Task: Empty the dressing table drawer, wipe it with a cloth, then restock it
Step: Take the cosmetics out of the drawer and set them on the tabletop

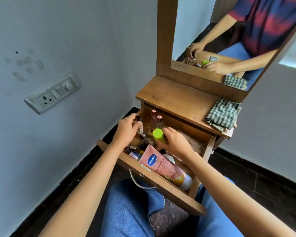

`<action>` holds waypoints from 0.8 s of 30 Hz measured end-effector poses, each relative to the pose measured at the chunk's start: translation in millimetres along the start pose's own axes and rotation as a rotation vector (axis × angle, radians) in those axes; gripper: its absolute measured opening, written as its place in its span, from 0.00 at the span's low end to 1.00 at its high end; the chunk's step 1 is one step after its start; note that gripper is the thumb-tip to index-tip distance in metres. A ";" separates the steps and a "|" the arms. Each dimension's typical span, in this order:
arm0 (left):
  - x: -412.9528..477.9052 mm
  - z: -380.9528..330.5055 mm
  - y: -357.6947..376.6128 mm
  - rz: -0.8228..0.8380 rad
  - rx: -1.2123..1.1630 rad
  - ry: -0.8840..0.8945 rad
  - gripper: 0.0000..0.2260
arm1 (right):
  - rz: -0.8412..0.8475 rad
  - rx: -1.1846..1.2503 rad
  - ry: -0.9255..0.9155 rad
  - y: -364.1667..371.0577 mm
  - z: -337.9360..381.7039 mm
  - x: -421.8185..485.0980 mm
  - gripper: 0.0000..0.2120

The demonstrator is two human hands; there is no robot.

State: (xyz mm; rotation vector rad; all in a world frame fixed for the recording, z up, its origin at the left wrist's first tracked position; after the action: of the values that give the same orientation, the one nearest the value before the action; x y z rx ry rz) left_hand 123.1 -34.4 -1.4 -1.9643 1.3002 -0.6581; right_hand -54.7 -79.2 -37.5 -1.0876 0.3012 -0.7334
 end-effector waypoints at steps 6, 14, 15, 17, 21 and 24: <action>30.0 -17.1 -19.2 -0.154 -0.280 -0.120 0.27 | -0.472 0.393 0.030 -66.0 3.7 12.0 0.11; 96.6 -69.8 -16.6 -0.237 -0.389 -0.083 0.12 | -0.472 0.422 0.209 -113.1 -30.3 83.3 0.11; 103.8 -75.2 -13.8 -0.252 -0.368 -0.068 0.12 | -0.476 0.431 0.224 -114.3 -37.0 90.5 0.11; 114.4 -83.4 -9.3 -0.272 -0.330 -0.041 0.12 | -0.477 0.454 0.240 -112.8 -50.0 102.5 0.11; 136.1 -84.5 2.7 -0.305 -0.281 0.007 0.10 | -0.490 0.419 0.232 -106.0 -66.5 118.8 0.12; 149.8 -83.5 12.2 -0.296 -0.275 -0.005 0.09 | -0.509 0.393 0.212 -100.7 -71.1 130.3 0.12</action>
State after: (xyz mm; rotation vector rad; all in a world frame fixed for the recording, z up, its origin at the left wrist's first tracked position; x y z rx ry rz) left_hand 111.5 -198.4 48.9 -2.4114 1.1562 -0.6384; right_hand -38.6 -242.4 35.2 -0.7118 0.0473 -1.3073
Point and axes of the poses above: each hand's wrist, its own x-axis towards the middle knuckle, its own y-axis out of the palm, z = x × y, the point moved 6 cm from there along x, towards the middle knuckle, and after that the axes turned 5 degrees about -y, right-handed, at the moved point
